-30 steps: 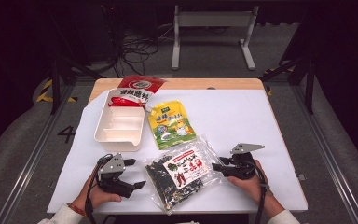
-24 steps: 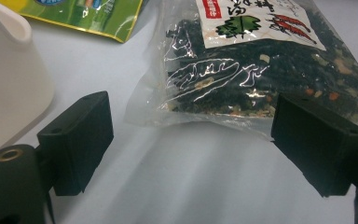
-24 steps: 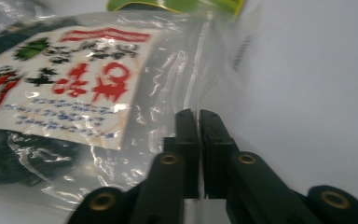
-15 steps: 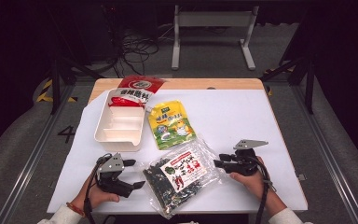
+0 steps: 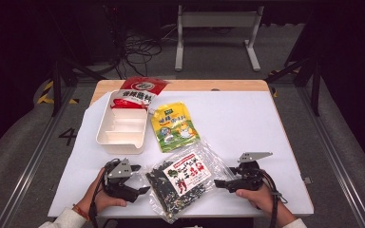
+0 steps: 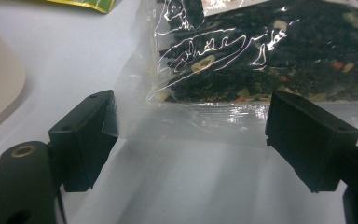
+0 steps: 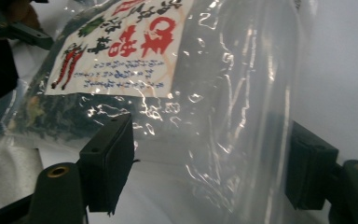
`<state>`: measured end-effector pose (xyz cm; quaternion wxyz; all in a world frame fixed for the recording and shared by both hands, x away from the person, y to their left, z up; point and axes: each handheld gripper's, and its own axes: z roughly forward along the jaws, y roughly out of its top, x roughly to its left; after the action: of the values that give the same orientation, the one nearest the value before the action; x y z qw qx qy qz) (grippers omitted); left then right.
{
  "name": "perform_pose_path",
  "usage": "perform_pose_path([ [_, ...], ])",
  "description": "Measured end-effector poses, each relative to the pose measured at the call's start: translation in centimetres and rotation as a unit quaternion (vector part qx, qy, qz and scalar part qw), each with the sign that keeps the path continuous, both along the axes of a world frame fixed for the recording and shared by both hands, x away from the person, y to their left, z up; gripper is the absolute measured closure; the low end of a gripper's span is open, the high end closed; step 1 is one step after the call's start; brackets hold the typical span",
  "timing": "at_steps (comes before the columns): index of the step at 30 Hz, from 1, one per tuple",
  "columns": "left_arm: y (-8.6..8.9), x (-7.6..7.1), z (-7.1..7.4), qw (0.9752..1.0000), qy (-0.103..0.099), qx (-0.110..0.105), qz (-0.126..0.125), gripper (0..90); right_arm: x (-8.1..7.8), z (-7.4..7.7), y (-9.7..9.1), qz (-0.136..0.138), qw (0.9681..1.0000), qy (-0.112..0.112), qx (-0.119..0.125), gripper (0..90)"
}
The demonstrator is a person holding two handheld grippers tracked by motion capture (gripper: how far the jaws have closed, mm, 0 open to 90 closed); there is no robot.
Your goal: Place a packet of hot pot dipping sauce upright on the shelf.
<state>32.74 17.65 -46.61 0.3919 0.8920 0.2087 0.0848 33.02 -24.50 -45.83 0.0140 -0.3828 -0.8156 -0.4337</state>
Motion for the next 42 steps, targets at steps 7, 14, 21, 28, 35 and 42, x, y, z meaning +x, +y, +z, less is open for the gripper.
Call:
perform_pose_path([
  [7, -0.7, 0.4, -0.2, 1.0, 0.005, 0.006, -0.002, 20.8, 1.1, -0.3, 0.6, -0.003, 0.9998, 0.007, 0.019, 56.4],
  [14, -0.7, 0.5, -0.2, 0.9999, 0.01, -0.003, 0.0, 20.5, 1.4, 1.0, 0.1, 0.003, 0.9981, -0.029, 0.054, 80.1],
  [21, -1.3, 1.2, 1.1, 0.9989, 0.007, -0.046, -0.009, 18.4, 1.8, 5.8, 2.0, 0.045, 0.9907, -0.122, 0.04, 81.3],
  [28, -2.4, 2.0, 2.3, 0.9982, 0.003, -0.058, -0.013, 14.2, 2.3, 9.0, 3.5, 0.071, 0.9804, -0.18, 0.04, 81.7],
  [35, -2.9, 3.5, 3.3, 0.9967, 0.012, -0.08, -0.009, 11.0, 2.8, 11.6, 4.3, 0.104, 0.9685, -0.222, 0.043, 82.1],
  [42, -4.3, 4.3, 3.6, 0.9967, 0.018, -0.076, -0.022, 8.9, 3.1, 13.3, 5.2, 0.121, 0.9601, -0.249, 0.038, 82.2],
])
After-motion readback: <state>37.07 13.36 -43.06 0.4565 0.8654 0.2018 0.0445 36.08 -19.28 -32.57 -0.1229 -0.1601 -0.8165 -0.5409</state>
